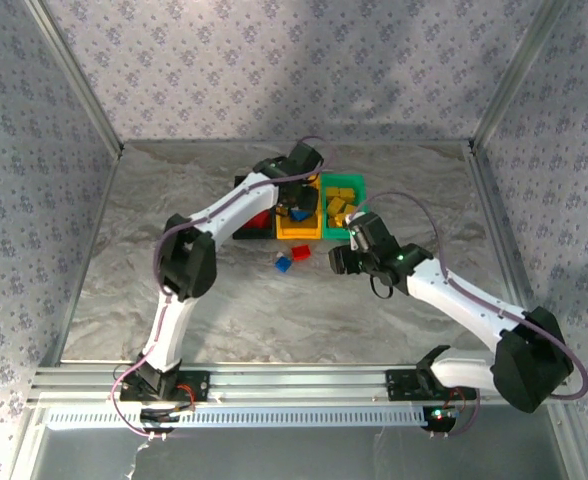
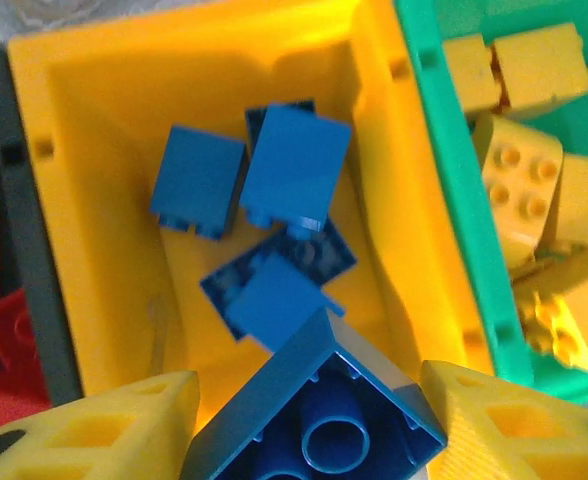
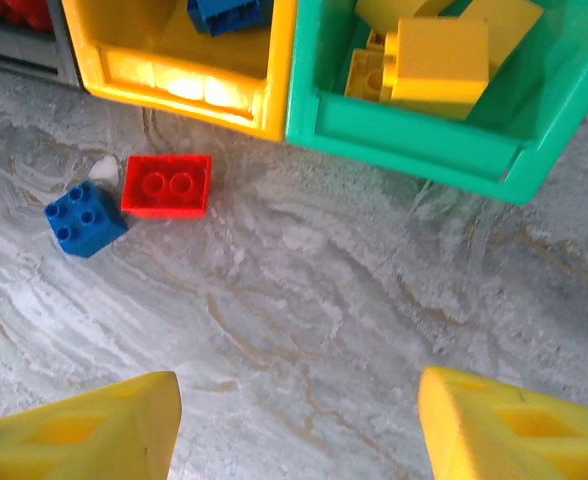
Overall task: Sort the legos into containers by color
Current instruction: Place the lego in the container.
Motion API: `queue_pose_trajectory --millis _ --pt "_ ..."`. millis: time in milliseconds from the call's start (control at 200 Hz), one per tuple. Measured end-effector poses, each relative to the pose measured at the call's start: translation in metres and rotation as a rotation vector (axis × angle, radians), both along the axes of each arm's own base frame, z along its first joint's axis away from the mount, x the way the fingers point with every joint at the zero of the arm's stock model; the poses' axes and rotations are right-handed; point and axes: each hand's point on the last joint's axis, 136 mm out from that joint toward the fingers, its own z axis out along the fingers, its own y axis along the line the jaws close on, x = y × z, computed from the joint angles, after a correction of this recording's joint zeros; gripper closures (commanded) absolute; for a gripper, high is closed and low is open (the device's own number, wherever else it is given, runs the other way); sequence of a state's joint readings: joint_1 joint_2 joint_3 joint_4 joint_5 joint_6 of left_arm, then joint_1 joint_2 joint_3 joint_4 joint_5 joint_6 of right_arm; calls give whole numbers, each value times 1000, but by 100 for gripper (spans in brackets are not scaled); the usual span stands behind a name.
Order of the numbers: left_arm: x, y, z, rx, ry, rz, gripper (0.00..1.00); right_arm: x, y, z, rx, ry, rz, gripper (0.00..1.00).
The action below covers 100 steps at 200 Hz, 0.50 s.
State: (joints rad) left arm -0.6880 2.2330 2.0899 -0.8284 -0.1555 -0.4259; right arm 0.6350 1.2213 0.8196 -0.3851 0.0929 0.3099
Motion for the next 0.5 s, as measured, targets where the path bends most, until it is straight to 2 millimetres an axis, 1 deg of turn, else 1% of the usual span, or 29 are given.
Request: queue_pose_trajectory --millis 55,100,180,260,370,500 --pt "11 -6 -1 12 -9 1 41 -4 0 -2 4 8 2 34" --pt "19 -8 -2 24 -14 5 37 -7 1 -3 7 12 3 33" --pt "24 -8 -6 50 -15 10 30 -10 4 -4 12 18 11 33" --pt "20 -3 -11 86 3 6 20 -13 10 -5 16 25 27 33" --pt "15 4 -13 114 10 13 19 -17 21 -15 18 56 55 33" --pt "-4 21 -16 145 35 16 19 -23 38 -35 3 100 96 33"
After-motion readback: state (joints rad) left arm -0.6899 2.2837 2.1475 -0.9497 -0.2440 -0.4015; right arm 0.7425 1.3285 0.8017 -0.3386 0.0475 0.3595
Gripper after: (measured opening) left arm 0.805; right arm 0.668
